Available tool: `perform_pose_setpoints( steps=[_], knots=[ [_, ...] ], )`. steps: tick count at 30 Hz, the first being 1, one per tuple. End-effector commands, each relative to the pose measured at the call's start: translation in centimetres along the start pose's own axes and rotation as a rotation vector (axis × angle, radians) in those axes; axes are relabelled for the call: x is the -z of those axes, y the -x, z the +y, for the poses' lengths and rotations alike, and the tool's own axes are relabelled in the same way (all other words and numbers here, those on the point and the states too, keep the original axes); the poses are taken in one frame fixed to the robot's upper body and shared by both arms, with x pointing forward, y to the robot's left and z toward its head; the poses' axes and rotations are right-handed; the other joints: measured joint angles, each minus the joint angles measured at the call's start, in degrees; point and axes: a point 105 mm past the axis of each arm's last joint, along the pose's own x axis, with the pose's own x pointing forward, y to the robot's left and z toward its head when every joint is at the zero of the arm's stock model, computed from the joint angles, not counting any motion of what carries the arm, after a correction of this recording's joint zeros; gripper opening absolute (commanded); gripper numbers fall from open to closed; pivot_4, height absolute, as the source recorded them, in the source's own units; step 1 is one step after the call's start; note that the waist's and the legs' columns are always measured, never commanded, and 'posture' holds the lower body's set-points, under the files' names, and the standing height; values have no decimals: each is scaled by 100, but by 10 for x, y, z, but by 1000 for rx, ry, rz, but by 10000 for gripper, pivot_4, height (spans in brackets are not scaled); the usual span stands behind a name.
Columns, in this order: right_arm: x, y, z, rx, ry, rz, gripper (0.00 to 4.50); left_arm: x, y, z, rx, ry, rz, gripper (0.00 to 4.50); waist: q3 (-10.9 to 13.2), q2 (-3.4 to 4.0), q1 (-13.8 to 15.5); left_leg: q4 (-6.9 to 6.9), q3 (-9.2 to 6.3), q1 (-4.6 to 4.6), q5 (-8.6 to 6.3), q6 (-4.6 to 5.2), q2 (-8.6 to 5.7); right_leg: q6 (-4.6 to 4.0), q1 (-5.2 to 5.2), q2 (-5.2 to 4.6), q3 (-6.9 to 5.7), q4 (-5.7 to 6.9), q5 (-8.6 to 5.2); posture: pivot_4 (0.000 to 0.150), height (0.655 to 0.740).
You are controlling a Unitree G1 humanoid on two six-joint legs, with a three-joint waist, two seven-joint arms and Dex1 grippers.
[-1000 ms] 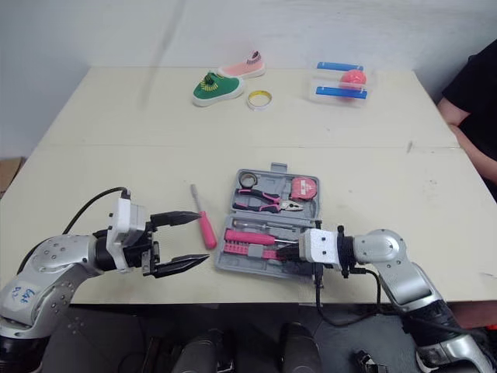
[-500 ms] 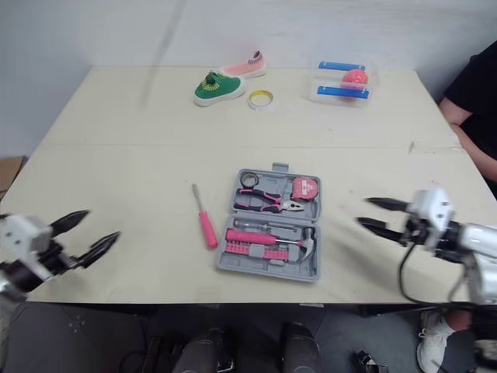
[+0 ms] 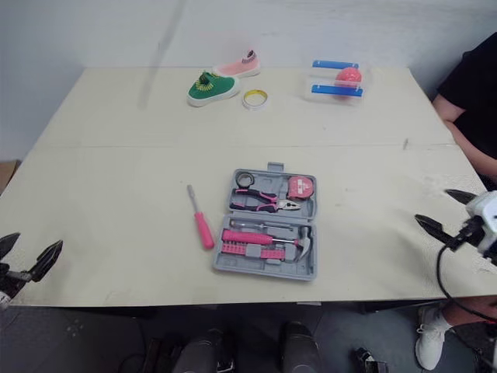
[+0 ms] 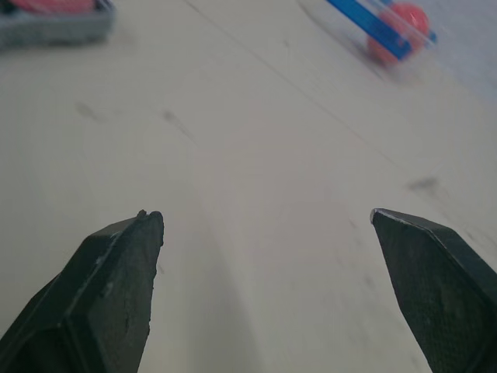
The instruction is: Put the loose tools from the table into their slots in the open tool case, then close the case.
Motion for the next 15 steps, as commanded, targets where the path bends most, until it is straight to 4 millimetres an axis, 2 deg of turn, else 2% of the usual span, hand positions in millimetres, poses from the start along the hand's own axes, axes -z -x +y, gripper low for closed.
perform_pose_setpoints(
  steps=[1, 6, 9, 10, 15],
  knots=[
    [-36, -22, 20, -140, 30, -164, 44662, -24, -11, -28, 93, 22, -47, 45000, 1, 2, 28, 1, 0, 0, 1, -1, 0, 0, -1, 0, 0, 4, 0, 1500, 7400],
    [-70, -46, 49, -279, 8, -318, 44662, -36, -37, -86, 237, 72, 8, 45000, 8, 16, 99, -2, -3, -3, 8, -1, -5, -1, -4, 0, -2, 11, -1, 1500, 7400],
    [-79, -53, 70, -389, -1, -355, 44662, -37, -51, -115, 264, 128, 69, 45000, 8, 15, 156, 12, -5, -3, 11, 6, -15, 2, 0, -4, 2, 19, 3, 1500, 7400],
    [-80, -53, 74, -408, -6, -361, 44662, -38, -53, -119, 256, 147, 80, 45000, 8, 15, 187, 12, -5, -2, 11, 7, -15, 2, 1, -3, 3, 20, 3, 1500, 7400],
    [-93, -60, 89, -486, 20, -395, 44662, -38, -70, -166, 317, 191, 161, 45000, 8, 14, 212, 13, -7, -3, 34, 35, -19, 2, 0, 1, 2, 26, 3, 1500, 7400]
  ],
)
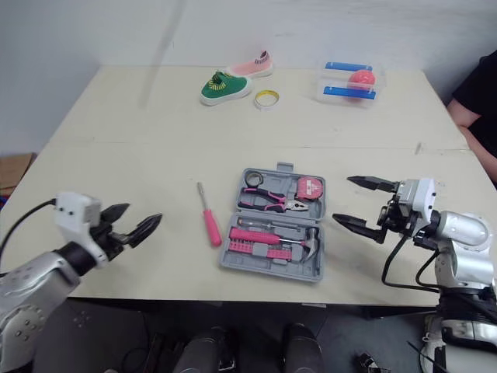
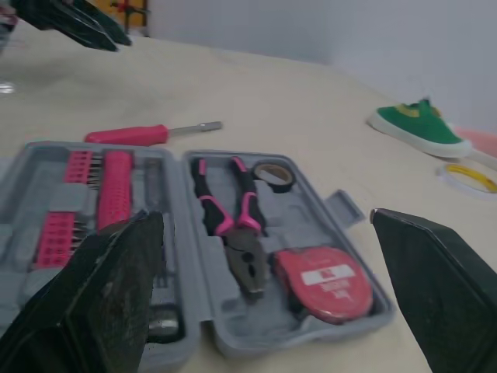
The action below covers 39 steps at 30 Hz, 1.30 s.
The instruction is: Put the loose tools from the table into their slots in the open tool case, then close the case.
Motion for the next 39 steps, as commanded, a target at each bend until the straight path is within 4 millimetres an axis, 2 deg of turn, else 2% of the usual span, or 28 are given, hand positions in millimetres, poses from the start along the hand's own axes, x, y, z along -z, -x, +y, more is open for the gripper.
perform_pose_setpoints(
  steps=[1, 4, 10, 19, 22, 26, 29, 32, 39],
  knots=[
    [-14, -6, 2, -34, 35, -38, 44662, 0, -13, -25, 28, -30, 48, 45000, 0, 0, 5, 1, 0, 0, 0, 0, -1, 0, 1, 0, 0, 0, 0, 1500, 7400],
    [-13, -7, 2, -35, 23, -36, 44662, -1, -22, -32, 33, -36, 61, 45000, -1, -1, -1, 2, 1, 1, 2, 1, -4, 0, 1, 3, 1, 1, 0, 1500, 7400],
    [-18, -17, 9, -72, 11, -35, 44662, 15, -49, -44, 23, -109, 141, 45000, -1, -1, 11, 3, 0, 1, 7, -2, -3, -1, 0, 11, 1, 1, -1, 1500, 7400],
    [-27, -25, 10, -81, 10, -47, 44662, 30, -61, -46, -24, -104, 214, 45000, 2, -7, 20, 6, -1, -2, 7, 0, -4, -1, -1, 5, 0, 1, 0, 1500, 7400],
    [-28, -26, 11, -85, 2, -46, 44662, 30, -69, -56, 5, -51, 219, 45000, 2, -7, 37, 7, -1, -1, 8, 2, -6, 0, 1, 3, 0, 2, 0, 1500, 7400],
    [-29, -27, 11, -98, -3, -47, 44662, 35, -68, -65, 43, -53, 266, 45000, 2, -7, 58, 4, -1, -1, 6, 2, -6, 0, 0, 4, 0, 0, 0, 1500, 7400],
    [-29, -28, 11, -105, -9, -48, 44662, 36, -65, -60, 14, -61, 290, 45000, 2, -7, 64, 6, -1, -1, 7, 2, -5, 0, 0, 5, -1, 1, 0, 1500, 7400],
    [-28, -28, 10, -119, -18, -41, 45000, 44, -55, -53, -4, -90, 328, 38098, 2, -7, 51, 8, -1, -1, 7, 3, -5, 0, 1, 4, 1, 3, 0, 1500, 7400],
    [-31, -27, 11, -128, -10, -54, 45000, 52, -40, -29, -113, -42, 319, 7172, 1, -6, 23, 4, -1, 1, 6, 1, -4, -1, 1, 3, 1, -1, -1, 1500, 7400]
  ],
)
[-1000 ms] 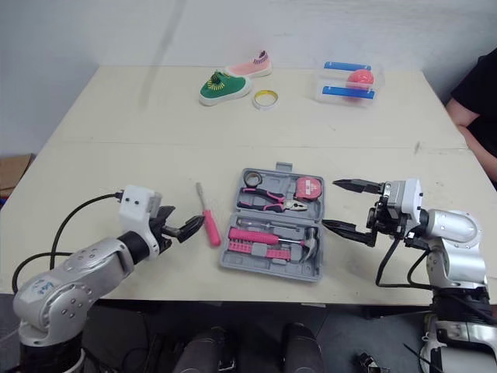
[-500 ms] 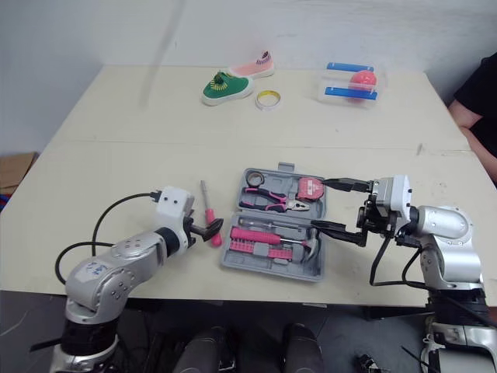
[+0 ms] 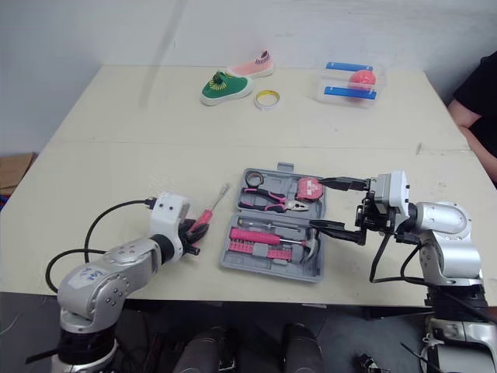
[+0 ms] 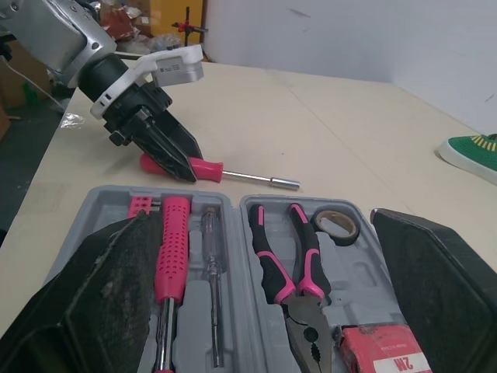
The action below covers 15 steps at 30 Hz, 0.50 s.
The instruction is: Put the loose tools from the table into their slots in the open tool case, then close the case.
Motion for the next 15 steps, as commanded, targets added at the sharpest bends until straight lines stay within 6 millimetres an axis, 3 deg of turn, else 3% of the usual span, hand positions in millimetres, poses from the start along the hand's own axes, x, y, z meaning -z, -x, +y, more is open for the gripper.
perform_pose_setpoints(
  steps=[1, 4, 9, 12, 15],
  knots=[
    [-13, 0, 0, -18, 42, -43, 45000, 15, 3, 15, -63, 28, 44, 5611, 0, 0, -4, 2, 0, 0, 0, 1, 0, 0, 1, -1, 0, 1, 0, 1500, 7400],
    [-16, -1, 3, -36, 59, -59, 45000, 9, 6, 21, -87, 48, -6, 5634, 0, 0, -22, 1, 0, 2, -1, -1, 2, 0, 1, 0, 1, 3, 0, 1500, 7400],
    [-20, 1, 2, -22, 99, -71, 45000, -22, 19, 30, -76, -42, -185, 5634, 1, -1, -23, -2, 0, -1, 0, -3, 5, -1, -4, 3, -1, 2, 0, 1500, 7400],
    [-21, 2, 2, -8, 106, -71, 45000, -38, 27, 31, -4, -169, -274, 5634, 1, -1, -17, -5, 1, -5, 0, -4, 3, -1, -8, 1, -1, -1, -1, 1500, 7400],
    [-17, 9, 8, -16, 81, -24, 45000, -55, 40, 23, 193, -361, -381, 5634, 1, -1, -3, -6, 1, -10, -8, -15, 2, -2, -12, -2, -2, -5, -1, 1500, 7400]
  ],
)
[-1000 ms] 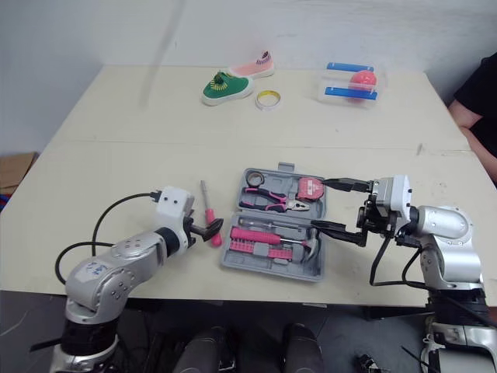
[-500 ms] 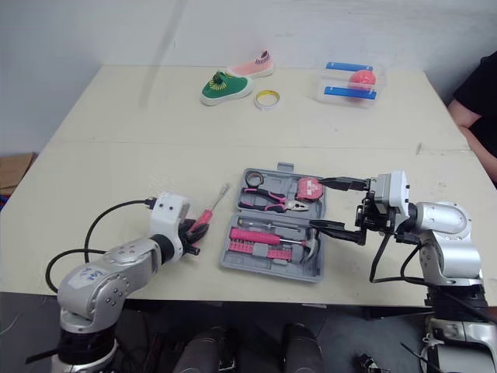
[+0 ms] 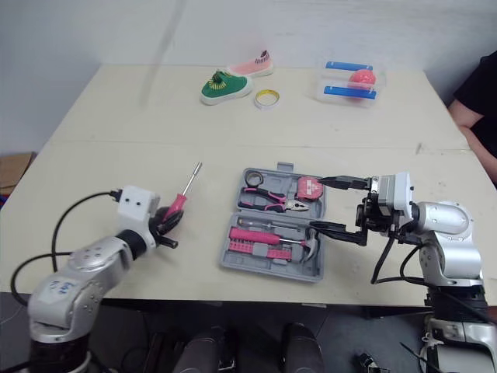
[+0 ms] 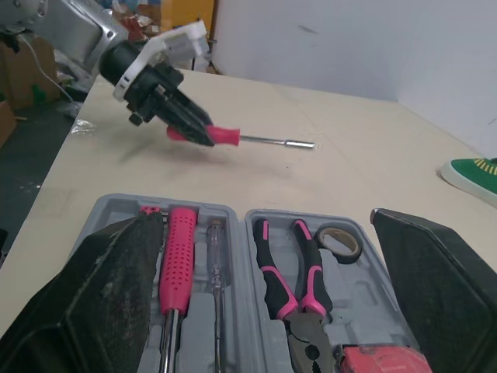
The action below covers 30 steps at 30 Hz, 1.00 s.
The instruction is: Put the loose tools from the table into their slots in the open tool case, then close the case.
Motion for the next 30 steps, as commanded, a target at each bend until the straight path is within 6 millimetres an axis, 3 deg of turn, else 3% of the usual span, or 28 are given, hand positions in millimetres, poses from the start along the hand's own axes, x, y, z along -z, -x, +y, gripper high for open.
perform_pose_setpoints(
  steps=[1, 3, 7, 15, 21, 30],
  knots=[
    [-8, 10, 4, -4, 34, 25, 45000, -29, 9, -12, 235, -181, -165, 5634, 0, 1, 24, -3, 0, -1, -4, -7, -4, -2, -2, -3, -2, -1, -1, 1500, 7400],
    [-8, 17, 6, 7, 29, 46, 45000, -32, 14, -27, 419, -269, -176, 5634, 0, 1, 40, -4, 0, -7, -14, -15, -6, -2, -5, -6, -4, -7, -1, 1500, 7400],
    [-14, 29, 5, 57, 17, 92, 45000, -46, 18, -42, 622, -438, -196, 5634, 1, 2, 64, -3, 3, -11, -17, -7, -5, 0, -5, -6, -4, -15, 0, 1500, 7400],
    [-17, 44, 9, 74, -46, 182, 45000, -35, 10, -90, 993, -654, -46, 5634, 1, 3, 82, -2, 8, -8, 0, 23, -5, 1, -3, 15, -28, -12, 0, 1500, 7400],
    [-16, 40, 18, 42, -75, 188, 45000, -26, -10, -116, 1046, -681, 64, 5634, 2, 2, 94, 5, 8, -8, 3, 28, -4, 3, -2, 30, -50, -4, 1, 1500, 7400],
    [-5, 48, 35, 51, -95, 196, 45000, -16, -14, -134, 1101, -690, 138, 5634, 3, -1, 138, 23, 1, -10, 5, 35, -5, 3, 3, 33, -53, 4, 1, 1500, 7400]
  ],
)
